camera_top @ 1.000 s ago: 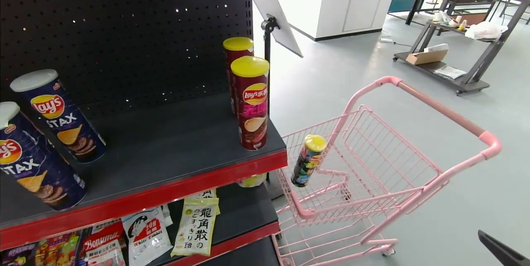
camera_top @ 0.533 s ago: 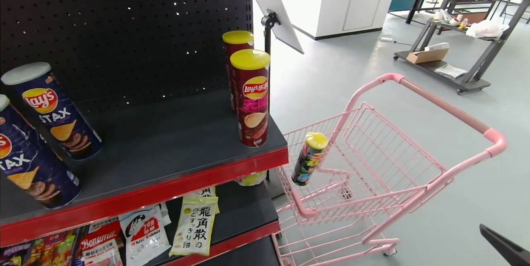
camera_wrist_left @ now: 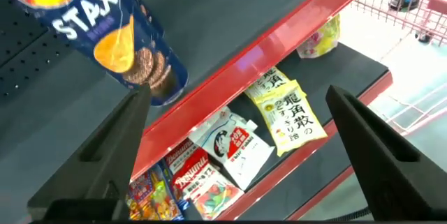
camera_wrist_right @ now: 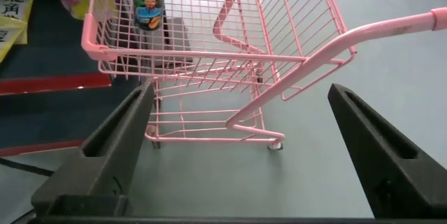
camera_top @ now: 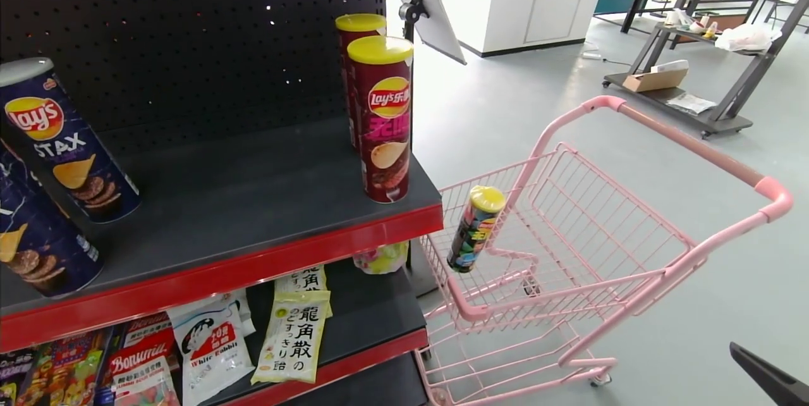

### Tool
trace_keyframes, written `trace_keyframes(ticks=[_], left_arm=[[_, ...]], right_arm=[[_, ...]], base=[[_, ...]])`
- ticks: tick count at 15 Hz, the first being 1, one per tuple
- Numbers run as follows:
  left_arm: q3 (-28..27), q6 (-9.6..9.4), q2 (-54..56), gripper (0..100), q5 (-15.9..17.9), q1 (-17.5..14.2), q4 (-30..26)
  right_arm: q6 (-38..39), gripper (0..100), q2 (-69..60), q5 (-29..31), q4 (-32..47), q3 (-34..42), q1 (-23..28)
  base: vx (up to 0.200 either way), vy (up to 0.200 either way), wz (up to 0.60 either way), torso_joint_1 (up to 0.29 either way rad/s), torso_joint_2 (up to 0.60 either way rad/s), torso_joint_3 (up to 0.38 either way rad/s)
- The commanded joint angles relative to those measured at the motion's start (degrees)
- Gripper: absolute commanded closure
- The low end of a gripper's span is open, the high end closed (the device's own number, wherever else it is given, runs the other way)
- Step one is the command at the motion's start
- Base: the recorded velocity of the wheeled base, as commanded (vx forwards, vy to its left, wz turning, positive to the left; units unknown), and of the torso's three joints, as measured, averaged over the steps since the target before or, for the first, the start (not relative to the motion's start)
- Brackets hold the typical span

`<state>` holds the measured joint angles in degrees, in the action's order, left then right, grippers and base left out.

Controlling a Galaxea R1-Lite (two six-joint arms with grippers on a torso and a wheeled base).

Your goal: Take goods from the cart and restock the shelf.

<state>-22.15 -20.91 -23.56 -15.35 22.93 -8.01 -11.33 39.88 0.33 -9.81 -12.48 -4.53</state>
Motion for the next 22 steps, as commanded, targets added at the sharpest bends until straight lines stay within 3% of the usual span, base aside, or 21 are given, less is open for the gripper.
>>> trace_keyframes(ticks=[1,9,14,15,17,22], left_arm=[[-0.09,-0.01,0.19,0,-0.03,0.01,0.01],[-0.44,-0.01,0.54,0,-0.21,-0.08,0.01],[-0.26,-0.01,0.89,0,-0.03,-0.08,0.01],[-0.35,0.52,0.98,0,-0.03,0.01,0.01],[-0.26,1.66,1.15,0,0.05,-0.08,0.01],[-1.05,2.63,-0.69,0,0.23,-0.08,0.1]], right_arm=[[-0.01,0,0.2,0.02,-0.03,0.0,-0.04],[0.08,0,3.1,-0.42,-0.12,0.09,-0.04],[1.66,0,25.34,-1.47,-4.34,-13.01,-0.56],[2.98,0,30.09,-3.93,-8.47,-14.5,-0.65],[2.54,0,38.26,-15.71,-12.69,-16.08,-1.09],[5.44,0,56.8,-21.25,-25.52,-24.26,-3.38]], base=[[0.0,0.0,0.0,-0.149,0.43,0.266],[0.0,0.0,0.0,-0.162,0.51,0.345],[0.0,0.0,0.0,-0.024,0.07,0.052],[0.0,0.0,0.0,0.0,0.0,0.0],[0.0,0.0,0.0,0.0,0.0,0.0],[0.0,0.0,0.0,0.0,0.0,0.0]])
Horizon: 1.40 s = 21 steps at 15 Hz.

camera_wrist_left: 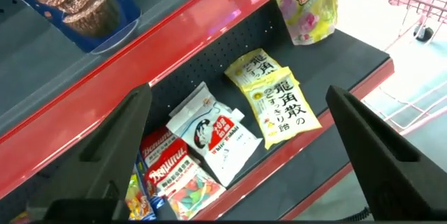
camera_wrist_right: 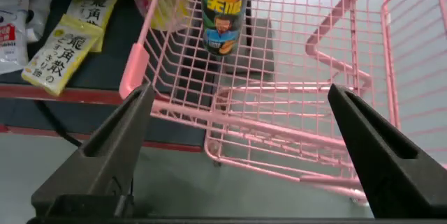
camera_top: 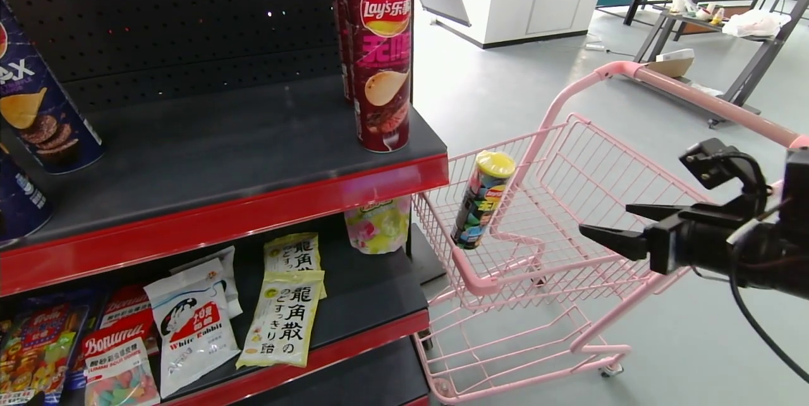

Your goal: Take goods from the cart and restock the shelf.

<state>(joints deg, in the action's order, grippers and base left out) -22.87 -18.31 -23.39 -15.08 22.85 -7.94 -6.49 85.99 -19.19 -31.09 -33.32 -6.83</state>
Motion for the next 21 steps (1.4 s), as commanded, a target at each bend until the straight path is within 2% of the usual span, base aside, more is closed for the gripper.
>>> trace_keyframes(ticks=[1,2,3,9,21], left_arm=[[-1.21,1.26,-2.01,0,-0.04,0.01,-0.06],[-2.44,4.95,-3.68,0,1.02,0.36,-0.06],[-3.23,6.8,-4.38,0,3.04,0.45,-0.06],[-3.76,7.06,-7.37,0,3.74,0.36,-0.06],[-4.11,6.97,-8.42,0,3.21,0.36,-0.06]], right_arm=[[1.3,0,12.18,-2.43,-6.36,-3.77,-2.75],[2.97,0,14.38,-2.87,-6.62,-5.09,-4.77],[3.41,0,17.02,-2.96,-6.97,-6.5,-5.74],[3.67,0,30.64,-3.84,-11.98,-17.04,-5.83],[6.4,0,43.03,-3.66,-11.98,-36.03,-5.65]], base=[[0.0,0.0,0.0,0.0,0.0,0.0],[0.0,0.0,0.0,0.0,0.0,0.0],[0.0,0.0,0.0,0.0,0.0,0.0],[0.0,0.0,0.0,0.0,0.0,0.0],[0.0,0.0,0.0,0.0,0.0,0.0]])
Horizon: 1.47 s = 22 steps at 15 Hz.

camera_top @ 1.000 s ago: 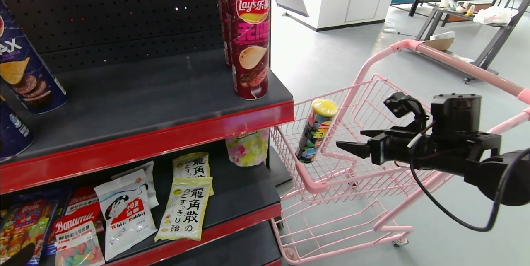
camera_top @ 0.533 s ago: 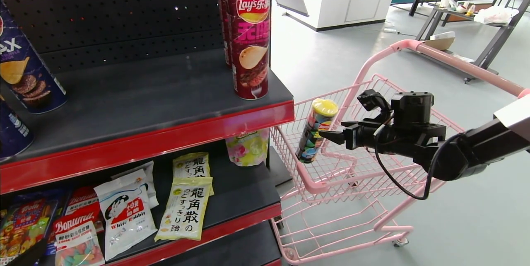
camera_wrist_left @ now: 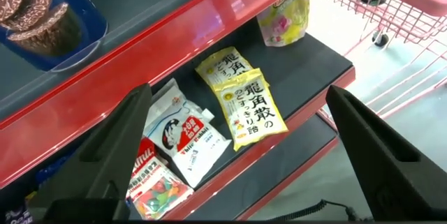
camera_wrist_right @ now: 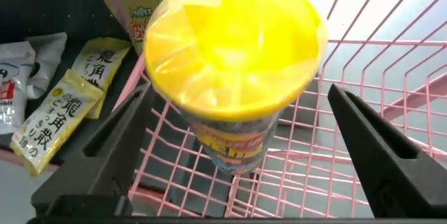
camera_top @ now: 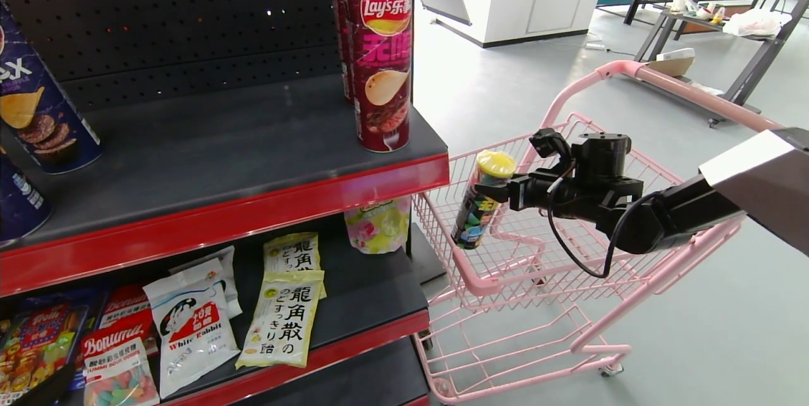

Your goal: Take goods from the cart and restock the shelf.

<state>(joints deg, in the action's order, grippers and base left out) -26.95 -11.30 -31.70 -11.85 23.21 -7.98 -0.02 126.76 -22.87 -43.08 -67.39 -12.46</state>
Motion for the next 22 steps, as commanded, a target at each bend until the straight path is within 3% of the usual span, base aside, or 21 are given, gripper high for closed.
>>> trace_keyframes(ticks=[1,6,7,12,19,22], left_arm=[[0.06,-0.04,-0.21,0,-0.1,-0.01,-0.01],[0.06,-0.04,-0.38,0,-0.28,-0.1,-0.1],[0.15,-0.04,-0.65,0,-0.19,-0.1,-0.1],[0.06,-0.13,-0.65,0,-0.19,-0.1,-0.1],[-0.12,-0.04,-0.3,0,0.34,-0.1,0.07],[-0.29,-0.04,-0.3,0,0.25,-0.1,0.07]], right_arm=[[0.02,0,3.5,0.11,0.02,-3.36,-0.02],[1.34,0,7.89,0.19,-0.16,-8.2,-0.46],[2.49,100,8.51,0.19,-0.16,-9.6,-0.81],[2.4,100,7.98,1.51,-0.16,-10.22,-0.81],[0.64,100,-26.12,3.62,0.98,12.02,3.23],[0.2,100,-43.17,18.39,12.14,20.28,2.79]], base=[[0.0,0.0,0.0,0.0,0.0,0.0],[0.0,0.0,0.0,0.0,0.0,0.0],[0.0,0.0,0.0,0.0,0.0,0.0],[0.0,0.0,0.0,0.0,0.0,0.0],[0.0,0.0,0.0,0.0,0.0,0.0],[0.0,0.0,0.0,0.0,0.0,0.0]])
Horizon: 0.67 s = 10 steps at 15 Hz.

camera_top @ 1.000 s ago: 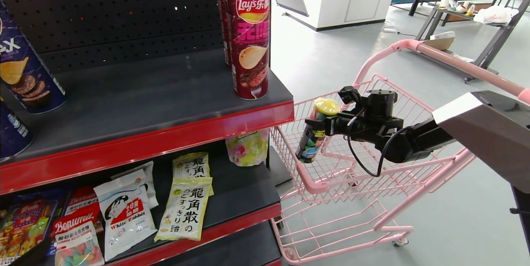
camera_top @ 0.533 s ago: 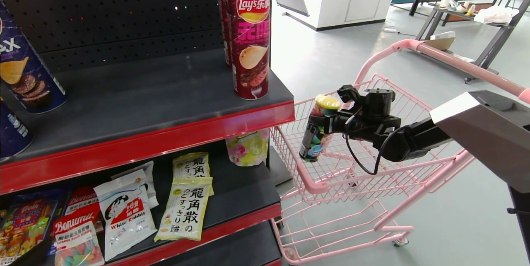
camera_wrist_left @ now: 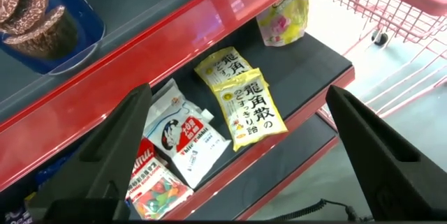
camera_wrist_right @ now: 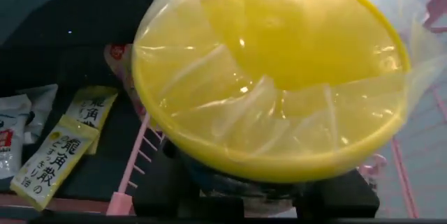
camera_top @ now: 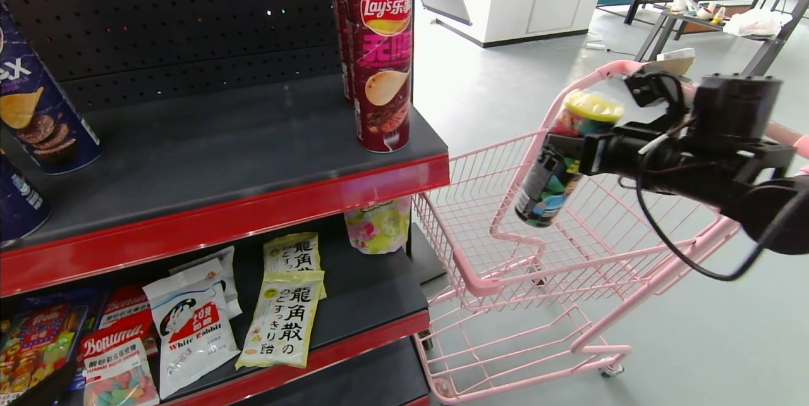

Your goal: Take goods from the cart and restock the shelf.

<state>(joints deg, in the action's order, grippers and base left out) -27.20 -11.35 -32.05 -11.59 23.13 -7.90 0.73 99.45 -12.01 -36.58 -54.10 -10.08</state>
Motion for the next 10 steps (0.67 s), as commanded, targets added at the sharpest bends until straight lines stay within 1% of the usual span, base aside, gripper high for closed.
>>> trace_keyframes(ticks=[1,3,4,5,6,8,9,10], left_arm=[[-0.22,0.01,0.14,0,-0.54,-0.01,-0.1],[-1.02,0.01,-0.21,0,-0.54,-0.1,-0.36],[-1.02,0.01,-0.29,0,-0.54,-0.1,-0.36],[-0.93,0.01,-0.29,0,-0.01,-0.1,-0.19],[-0.49,0.01,0.23,0,0.08,-0.1,-0.19],[0.04,0.1,1.9,0,0.08,-0.1,-0.19],[0.04,0.1,2.78,0,-0.1,-0.1,-0.19],[0.13,0.01,3.05,0,-0.1,-0.1,-0.19]], right_arm=[[-0.64,100,-21.93,11.92,12.41,7.7,-0.38],[-0.56,100,-29.93,11.57,14.35,12.79,-0.99],[-0.64,100,-30.9,11.57,14.52,13.41,-1.17],[-3.02,100,-36.78,11.74,17.6,16.13,-1.7],[-5.13,100,-43.82,11.22,27.27,16.31,-1.34],[-5.21,100,-54.01,8.58,46.34,13.76,-1.26],[-5.3,100,-56.91,8.23,50.47,13.41,-1.43],[-5.3,100,-57.7,8.23,51.0,13.5,-1.43]], base=[[0.0,0.0,0.0,0.0,0.0,0.0],[0.0,0.0,0.0,0.0,0.0,0.0],[0.0,0.0,0.0,0.0,0.0,0.0],[0.0,0.0,0.0,0.0,0.0,0.0],[0.0,0.0,0.0,0.0,0.0,0.0],[0.0,0.0,0.0,0.0,0.0,0.0],[0.0,0.0,0.0,0.0,0.0,0.0],[0.0,0.0,0.0,0.0,0.0,0.0]])
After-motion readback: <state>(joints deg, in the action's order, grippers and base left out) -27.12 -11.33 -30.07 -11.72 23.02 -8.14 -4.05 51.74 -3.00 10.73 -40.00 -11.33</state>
